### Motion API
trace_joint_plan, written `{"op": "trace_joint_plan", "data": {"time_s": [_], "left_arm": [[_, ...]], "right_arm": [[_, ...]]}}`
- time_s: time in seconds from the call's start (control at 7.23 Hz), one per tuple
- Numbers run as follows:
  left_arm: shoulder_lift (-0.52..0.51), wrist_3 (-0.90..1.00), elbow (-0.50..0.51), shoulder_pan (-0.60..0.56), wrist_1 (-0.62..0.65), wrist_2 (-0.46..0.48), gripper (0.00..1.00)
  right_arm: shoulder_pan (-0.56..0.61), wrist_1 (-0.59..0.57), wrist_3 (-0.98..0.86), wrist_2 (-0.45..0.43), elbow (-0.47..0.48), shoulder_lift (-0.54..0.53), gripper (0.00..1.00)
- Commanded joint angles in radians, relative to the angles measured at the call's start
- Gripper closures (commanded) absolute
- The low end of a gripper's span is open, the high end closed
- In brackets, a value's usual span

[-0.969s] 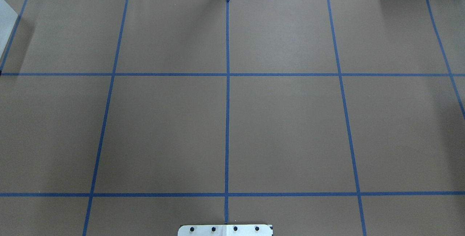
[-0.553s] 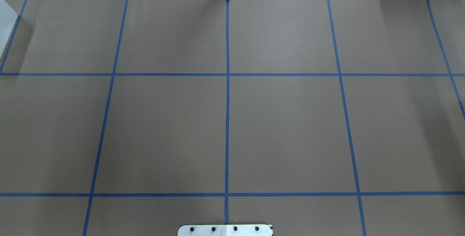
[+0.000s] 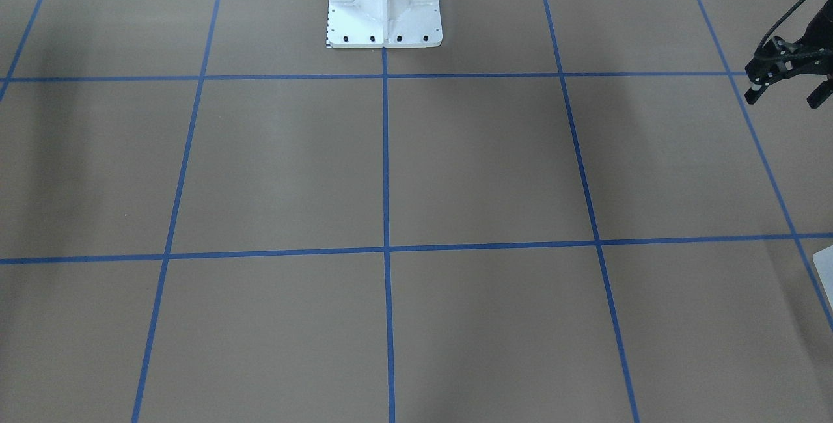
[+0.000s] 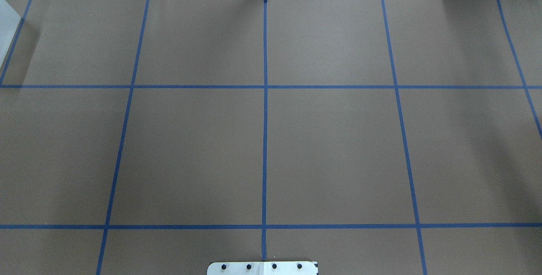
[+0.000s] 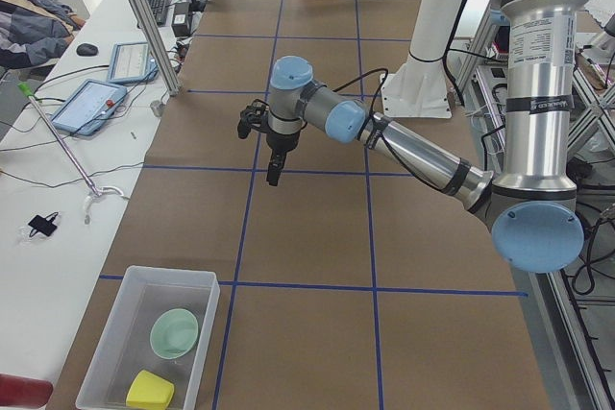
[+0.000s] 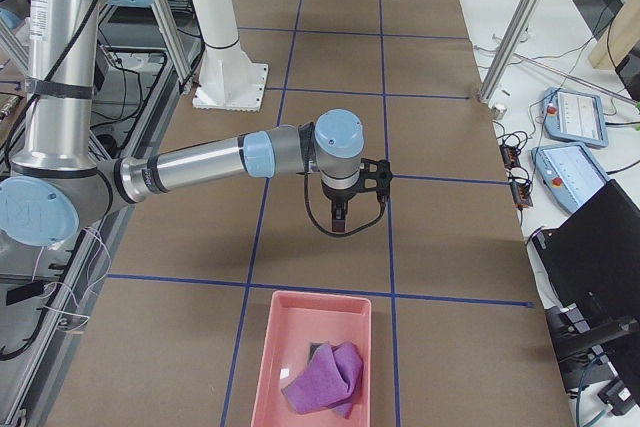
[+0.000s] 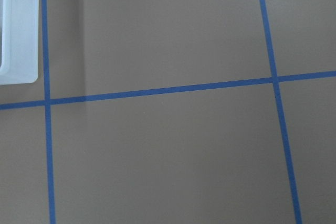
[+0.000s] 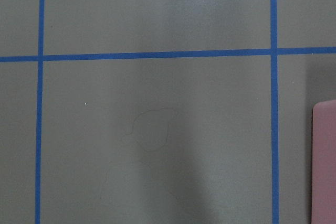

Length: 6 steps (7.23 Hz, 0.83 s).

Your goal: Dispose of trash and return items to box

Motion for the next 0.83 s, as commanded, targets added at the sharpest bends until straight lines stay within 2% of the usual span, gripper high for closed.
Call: {"op": "trace_joint_plan", "data": {"time_s": [0.0, 0.69], "left_arm": [[0.003, 0.004, 0.003, 0.000, -0.001, 0.014, 0.02], [-0.005, -0.003, 0.030, 0.000, -0.004, 0.014, 0.01]], "right_arm": [[-0.012, 0.001, 0.001, -0.001, 0.005, 0.000, 0.00], [-0.013, 0.001, 0.001, -0.005, 0.015, 0.001, 0.00]]}}
